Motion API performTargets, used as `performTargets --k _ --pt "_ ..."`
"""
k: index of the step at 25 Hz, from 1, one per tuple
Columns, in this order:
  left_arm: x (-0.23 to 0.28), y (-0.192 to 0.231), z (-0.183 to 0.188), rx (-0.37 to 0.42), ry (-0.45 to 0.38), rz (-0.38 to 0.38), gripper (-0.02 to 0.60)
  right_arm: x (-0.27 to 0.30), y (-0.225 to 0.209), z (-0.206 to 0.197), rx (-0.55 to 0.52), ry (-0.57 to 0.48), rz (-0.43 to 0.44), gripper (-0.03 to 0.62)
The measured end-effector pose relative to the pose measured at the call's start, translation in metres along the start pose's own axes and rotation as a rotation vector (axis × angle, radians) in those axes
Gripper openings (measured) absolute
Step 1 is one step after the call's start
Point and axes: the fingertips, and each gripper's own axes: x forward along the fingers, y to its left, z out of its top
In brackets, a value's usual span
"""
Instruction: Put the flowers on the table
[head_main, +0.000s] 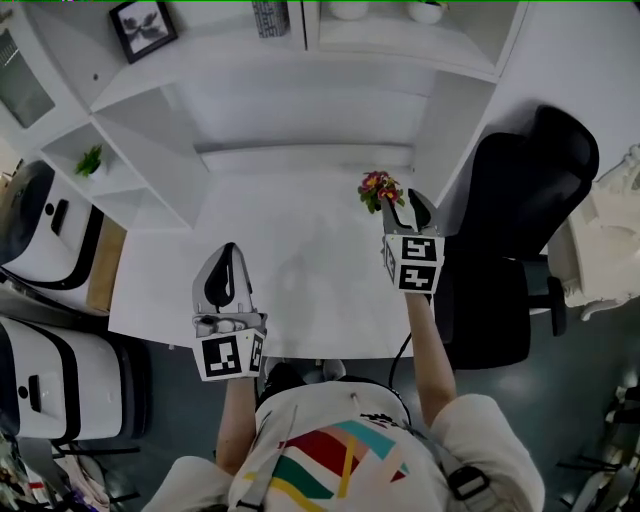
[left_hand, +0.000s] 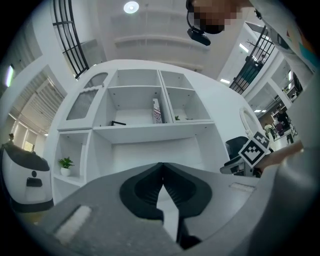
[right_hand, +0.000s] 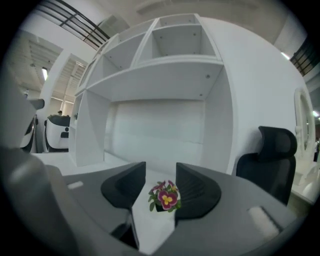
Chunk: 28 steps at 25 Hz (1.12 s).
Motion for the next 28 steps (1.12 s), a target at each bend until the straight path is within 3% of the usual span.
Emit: performTargets --k 2,5,8,15,18,28 --pt "0.002 0.001 0.004 -0.006 -0.013 0.004 0.003 -0.017 0.005 0.028 -0.025 -0.08 -0.015 0.142" --pt "0.001 -0.004 0.012 0.028 -0.029 -0.007 0.003 -0.046 0.023 0.053 -0.082 -0.184 -0.02 0.0" --pt "0.001 -0.018 0.023 0.081 -0.056 -0.038 0.003 -0.067 0.047 0.06 -0.086 -0.212 0.021 0.0" --pt "0.001 -0.032 0.018 0.029 -0.048 -0.069 0.003 -0.096 0.095 0.058 -0.075 -0.217 0.12 0.0" --pt "0.0 -0.027 0.018 -0.001 -0.043 -0.047 0.003 -0.099 0.098 0.058 -0.074 -0.221 0.138 0.0" --pt "0.001 -0.014 0.026 0.017 -0.055 -0.018 0.003 -0.1 0.098 0.073 -0.046 -0.26 0.15 0.0"
